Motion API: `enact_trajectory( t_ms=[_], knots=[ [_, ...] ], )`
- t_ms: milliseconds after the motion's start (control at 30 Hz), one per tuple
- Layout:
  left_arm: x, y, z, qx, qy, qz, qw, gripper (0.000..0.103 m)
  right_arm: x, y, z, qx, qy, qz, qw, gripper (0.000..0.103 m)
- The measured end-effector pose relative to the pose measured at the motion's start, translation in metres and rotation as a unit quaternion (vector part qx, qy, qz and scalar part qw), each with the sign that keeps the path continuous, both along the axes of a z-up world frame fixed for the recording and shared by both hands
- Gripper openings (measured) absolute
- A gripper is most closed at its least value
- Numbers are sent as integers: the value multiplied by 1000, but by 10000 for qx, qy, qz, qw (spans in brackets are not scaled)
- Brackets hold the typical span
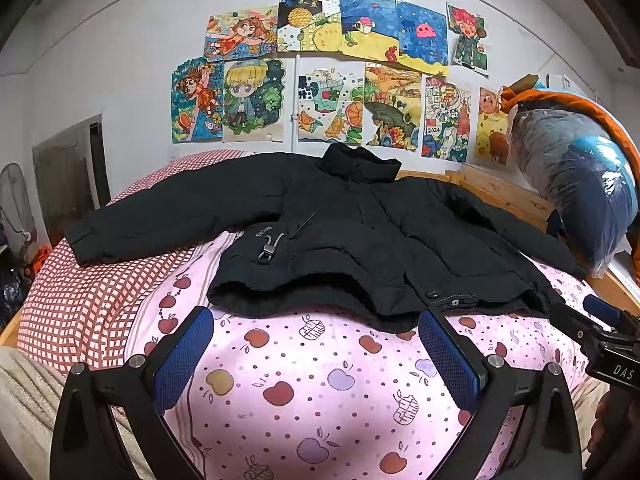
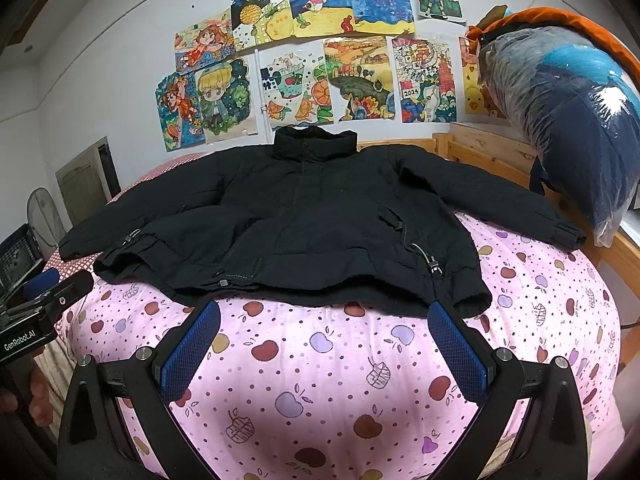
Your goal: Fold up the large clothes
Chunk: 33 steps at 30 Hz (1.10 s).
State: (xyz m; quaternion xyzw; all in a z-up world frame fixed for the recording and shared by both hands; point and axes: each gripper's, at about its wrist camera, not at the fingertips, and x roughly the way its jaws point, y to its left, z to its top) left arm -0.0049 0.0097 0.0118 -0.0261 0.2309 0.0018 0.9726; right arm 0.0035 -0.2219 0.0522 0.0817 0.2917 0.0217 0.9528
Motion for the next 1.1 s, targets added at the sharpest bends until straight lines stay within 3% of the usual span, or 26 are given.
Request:
enact_trajectory(
  t_ms=[367, 600, 733, 833, 933, 1033, 1100],
  knots=[
    [-2, -3, 3, 36, -11, -79, 10000, 103, -2, -1, 4, 28, 56, -77, 10000, 102],
    [2, -3, 26, 245, 34, -586, 9980, 103, -14, -6, 25, -35, 337, -369, 9987, 102],
    [19, -1, 52, 224, 345, -1285, 9909, 103, -18, -6, 51, -107, 608, -155, 9980, 102],
    [30, 2, 78, -11, 630, -1596, 9852, 103, -8, -8, 85, -280, 849, 239, 9957, 102],
    [31, 3, 101, -162, 516, -1751, 9831, 103, 10, -11, 116, -727, 1056, 387, 9910, 102],
    [38, -1, 124, 0, 235, -1679, 9855, 103, 39, -17, 151, -1253, 1285, 372, 9831, 102],
    [51, -7, 137, 140, 85, -1612, 9868, 103, 59, -22, 168, -1320, 1447, 353, 9800, 102]
  ],
)
